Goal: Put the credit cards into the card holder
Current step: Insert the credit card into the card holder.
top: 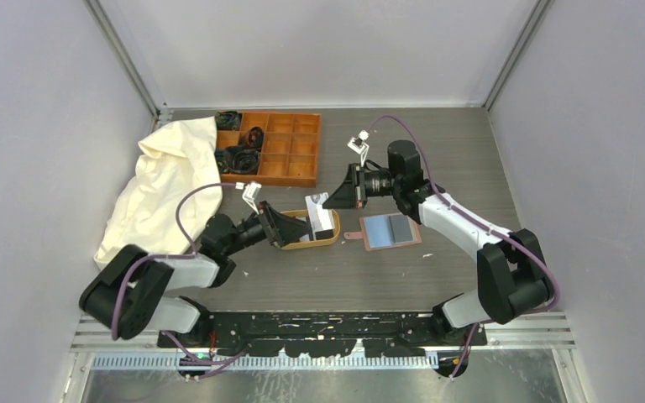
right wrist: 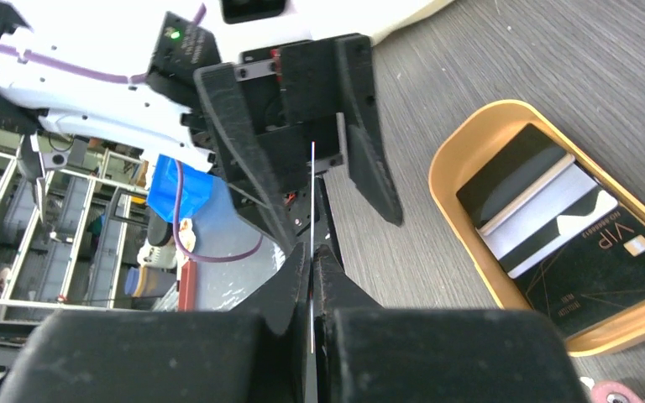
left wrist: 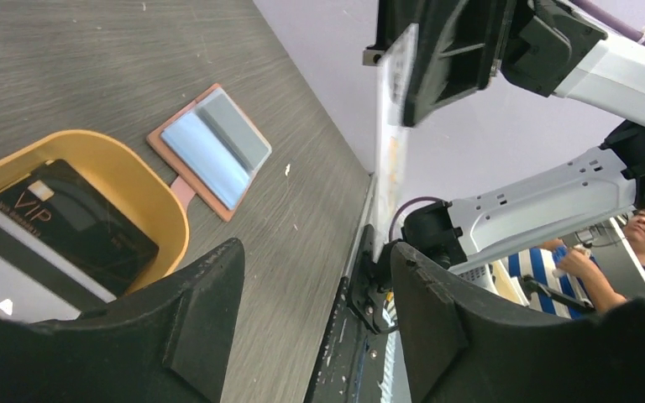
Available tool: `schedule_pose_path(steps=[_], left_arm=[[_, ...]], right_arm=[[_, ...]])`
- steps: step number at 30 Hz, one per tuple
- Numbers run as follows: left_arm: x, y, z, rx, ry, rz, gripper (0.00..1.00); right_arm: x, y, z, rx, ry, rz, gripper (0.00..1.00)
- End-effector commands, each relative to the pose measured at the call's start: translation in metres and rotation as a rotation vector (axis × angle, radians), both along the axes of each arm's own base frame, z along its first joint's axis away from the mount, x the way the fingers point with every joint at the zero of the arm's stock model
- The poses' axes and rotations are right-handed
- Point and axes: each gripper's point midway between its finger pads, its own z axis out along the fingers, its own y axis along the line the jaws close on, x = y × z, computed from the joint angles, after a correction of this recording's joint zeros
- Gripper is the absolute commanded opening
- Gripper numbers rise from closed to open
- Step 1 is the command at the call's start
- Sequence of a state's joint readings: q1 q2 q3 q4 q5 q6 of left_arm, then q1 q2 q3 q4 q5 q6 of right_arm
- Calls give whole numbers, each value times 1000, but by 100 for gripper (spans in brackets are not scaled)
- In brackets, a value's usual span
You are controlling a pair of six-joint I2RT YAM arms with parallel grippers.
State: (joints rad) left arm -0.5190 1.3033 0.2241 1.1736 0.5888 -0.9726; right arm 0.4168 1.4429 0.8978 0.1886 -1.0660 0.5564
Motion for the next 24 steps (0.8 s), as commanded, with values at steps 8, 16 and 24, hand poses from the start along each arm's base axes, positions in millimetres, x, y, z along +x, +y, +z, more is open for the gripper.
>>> schedule_pose_path(steps=[8, 16, 24], left_arm=[[2, -25, 57, -135, -178, -136, 60], [4, -27, 76, -152, -232, -171, 43], [4, -30, 80, -147, -210, -261, 2]], right_arm=[[-12, -1, 30, 74, -115, 60, 1], [-19, 1, 30, 77, -122, 96, 1], [-25, -1, 29, 60, -153, 123, 1]])
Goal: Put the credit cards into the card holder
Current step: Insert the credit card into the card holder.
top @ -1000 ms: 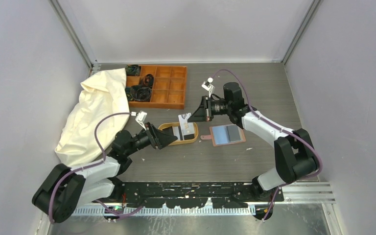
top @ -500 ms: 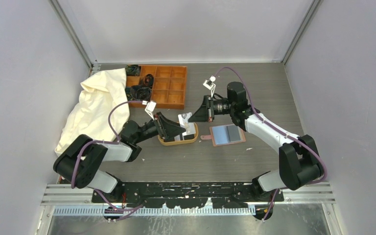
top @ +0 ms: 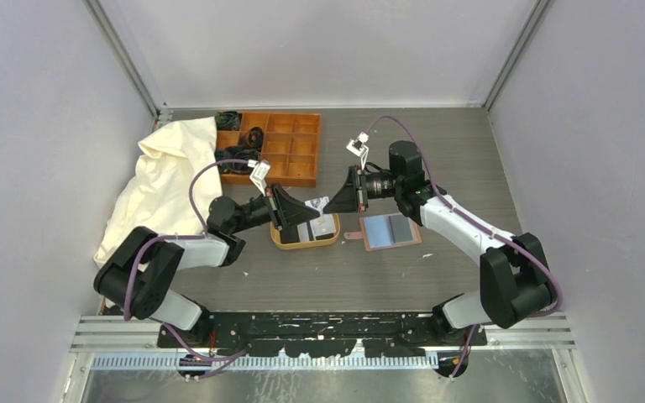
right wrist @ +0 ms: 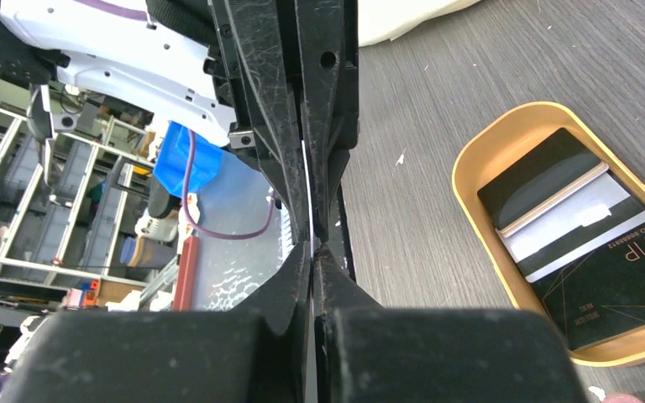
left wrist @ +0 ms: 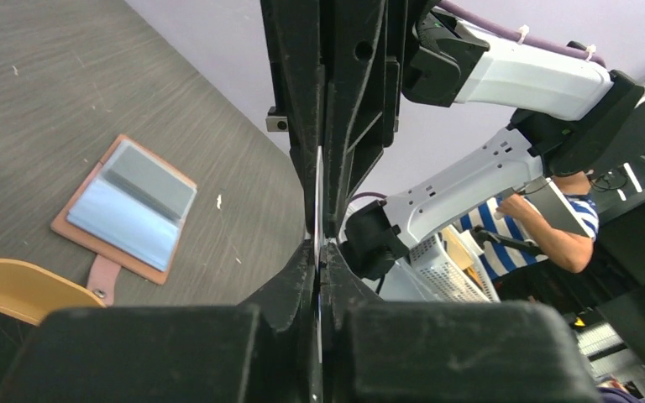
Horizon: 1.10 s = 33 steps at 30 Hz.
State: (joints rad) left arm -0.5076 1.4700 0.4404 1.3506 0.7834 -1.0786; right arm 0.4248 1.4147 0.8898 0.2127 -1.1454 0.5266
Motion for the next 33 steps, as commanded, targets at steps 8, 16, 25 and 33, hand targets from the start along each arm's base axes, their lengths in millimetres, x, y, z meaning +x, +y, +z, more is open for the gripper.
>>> schedule_pose_path(steps=[8, 16, 25, 33], left_arm=[[-10, -2, 21, -30, -66, -105, 16], [-8, 4, 26, -37, -77, -89, 7], [-4, 3, 24, -59, -42, -28, 0], [-8, -38, -13, 43, 72, 163, 0]], right_arm=[[-12, -4, 16, -1, -136, 43, 1], [-12, -4, 17, -1, -141, 44, 1], [-7, -22, 11, -91, -242, 4, 40], [78, -145, -17, -568, -446, -444, 68]])
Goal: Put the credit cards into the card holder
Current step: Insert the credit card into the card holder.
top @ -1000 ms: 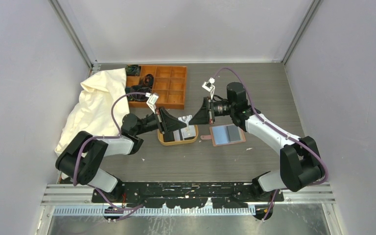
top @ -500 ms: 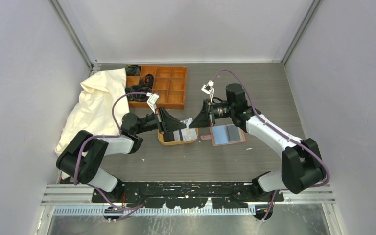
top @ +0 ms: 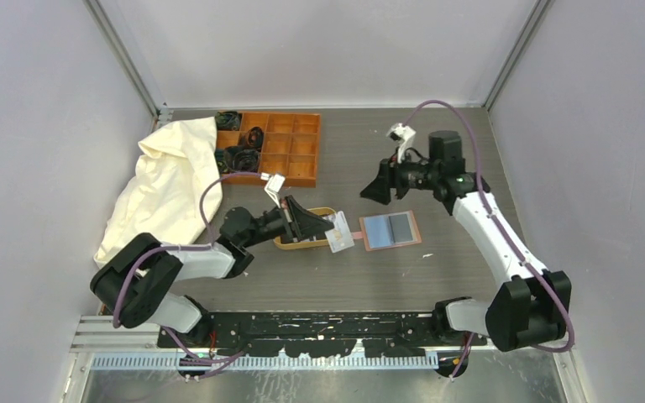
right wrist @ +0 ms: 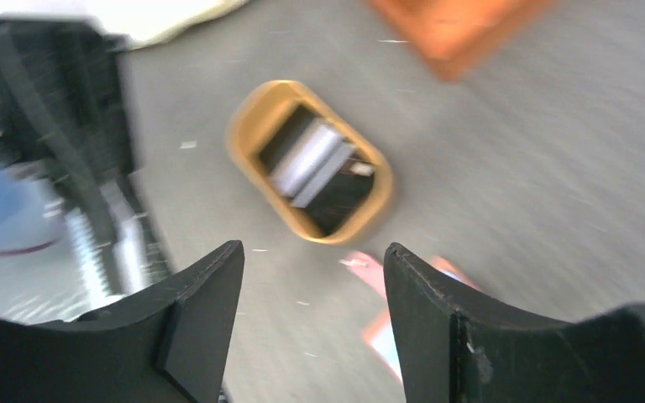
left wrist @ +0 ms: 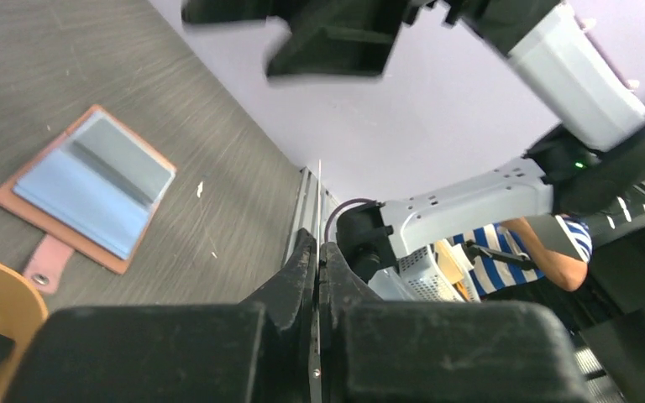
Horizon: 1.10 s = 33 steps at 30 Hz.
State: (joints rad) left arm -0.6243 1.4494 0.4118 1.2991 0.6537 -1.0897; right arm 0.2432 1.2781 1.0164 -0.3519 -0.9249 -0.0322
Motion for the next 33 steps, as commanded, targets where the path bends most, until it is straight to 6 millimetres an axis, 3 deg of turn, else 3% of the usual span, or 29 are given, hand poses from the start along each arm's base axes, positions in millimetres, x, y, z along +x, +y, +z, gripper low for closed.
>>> schedule_pose_path(steps=[1, 4, 8, 13, 20, 23, 33], left_arm=[[10, -25, -10, 82, 0, 178, 0], [6, -53, -23, 176, 32, 222, 0], [12, -84, -49, 261, 120, 245, 0], [30, -109, -72, 274, 184, 251, 0], [46, -132, -96, 354, 232, 251, 0], [53, -137, -106, 382, 252, 259, 0], [77, -142, -127, 334, 372, 237, 0]], right_arm=[[40, -84, -17, -357, -160, -278, 68], [49, -125, -45, -548, -124, -370, 68], [49, -161, -90, -761, 2, -395, 64], [46, -188, -127, -903, 148, -410, 43], [40, -205, -155, -948, 265, -409, 32], [36, -206, -165, -963, 313, -385, 27], [30, -209, -187, -994, 401, -347, 23]])
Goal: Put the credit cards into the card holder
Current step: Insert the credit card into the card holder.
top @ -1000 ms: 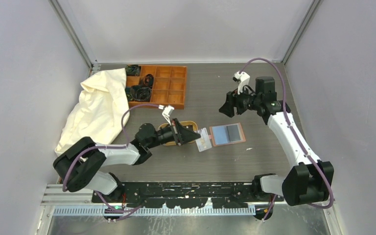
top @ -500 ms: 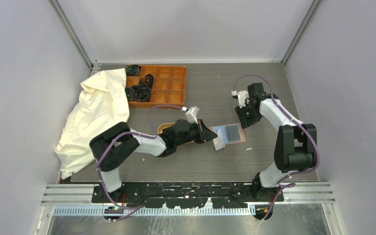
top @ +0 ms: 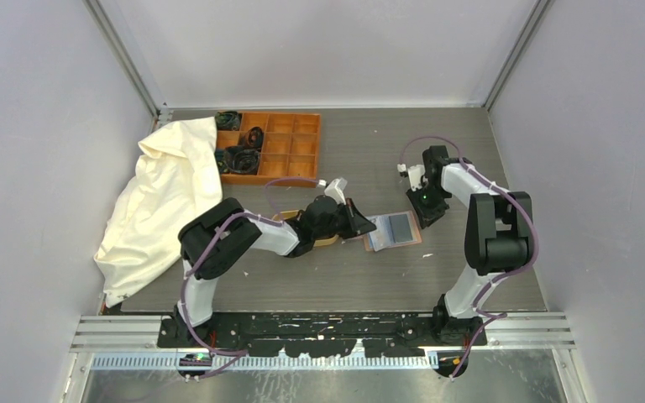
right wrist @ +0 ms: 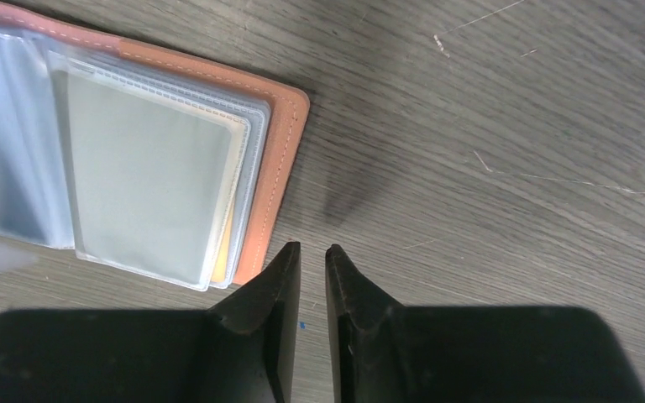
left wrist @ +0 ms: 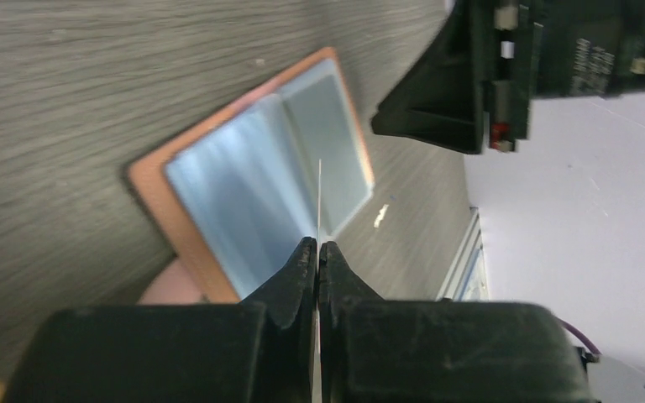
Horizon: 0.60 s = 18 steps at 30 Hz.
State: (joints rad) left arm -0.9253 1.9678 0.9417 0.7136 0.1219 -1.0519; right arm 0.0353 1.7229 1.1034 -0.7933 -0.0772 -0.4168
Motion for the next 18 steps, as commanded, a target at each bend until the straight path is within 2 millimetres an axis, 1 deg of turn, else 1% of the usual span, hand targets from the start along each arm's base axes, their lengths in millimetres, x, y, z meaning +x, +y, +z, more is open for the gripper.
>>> schedule_pose_path(steps=[1, 5, 11, 18], left_arm=[[17, -5, 15, -84, 10, 14, 0], [23, -7, 15, -95, 16, 12, 0], [26, -14, 11, -118, 52, 6, 0], [27, -17, 16, -138, 58, 4, 0]], right_arm=[[9, -5, 7, -22, -11, 5, 23], [7, -5, 2, -24, 14, 6, 22], [3, -5, -3, -25, 47, 5, 21], [1, -5, -7, -23, 72, 6, 20]])
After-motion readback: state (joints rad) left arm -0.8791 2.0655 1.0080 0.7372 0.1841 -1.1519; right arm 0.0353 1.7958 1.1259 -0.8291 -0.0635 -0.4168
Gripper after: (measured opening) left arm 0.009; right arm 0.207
